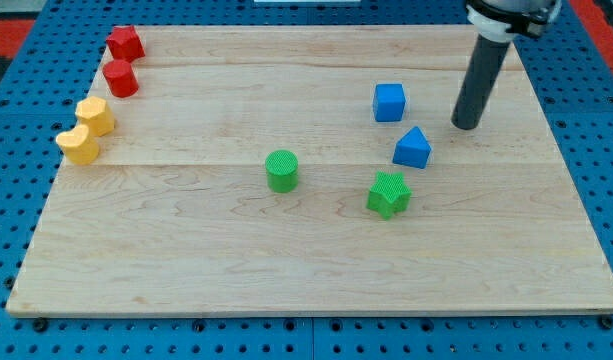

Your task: Place the blue triangle to the top of green star

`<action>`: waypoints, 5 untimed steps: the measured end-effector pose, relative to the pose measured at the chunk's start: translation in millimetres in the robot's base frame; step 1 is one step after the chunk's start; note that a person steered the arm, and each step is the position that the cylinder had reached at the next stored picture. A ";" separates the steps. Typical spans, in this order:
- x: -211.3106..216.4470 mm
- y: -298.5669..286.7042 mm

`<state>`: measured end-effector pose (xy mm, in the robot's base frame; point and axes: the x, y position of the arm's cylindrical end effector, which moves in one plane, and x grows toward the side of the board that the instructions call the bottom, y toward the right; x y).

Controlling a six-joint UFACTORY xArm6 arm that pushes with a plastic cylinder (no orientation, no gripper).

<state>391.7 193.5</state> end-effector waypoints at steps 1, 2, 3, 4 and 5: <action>21.7 0.0; 32.3 -21.9; 32.3 -54.0; 32.3 -62.4; 17.8 -55.4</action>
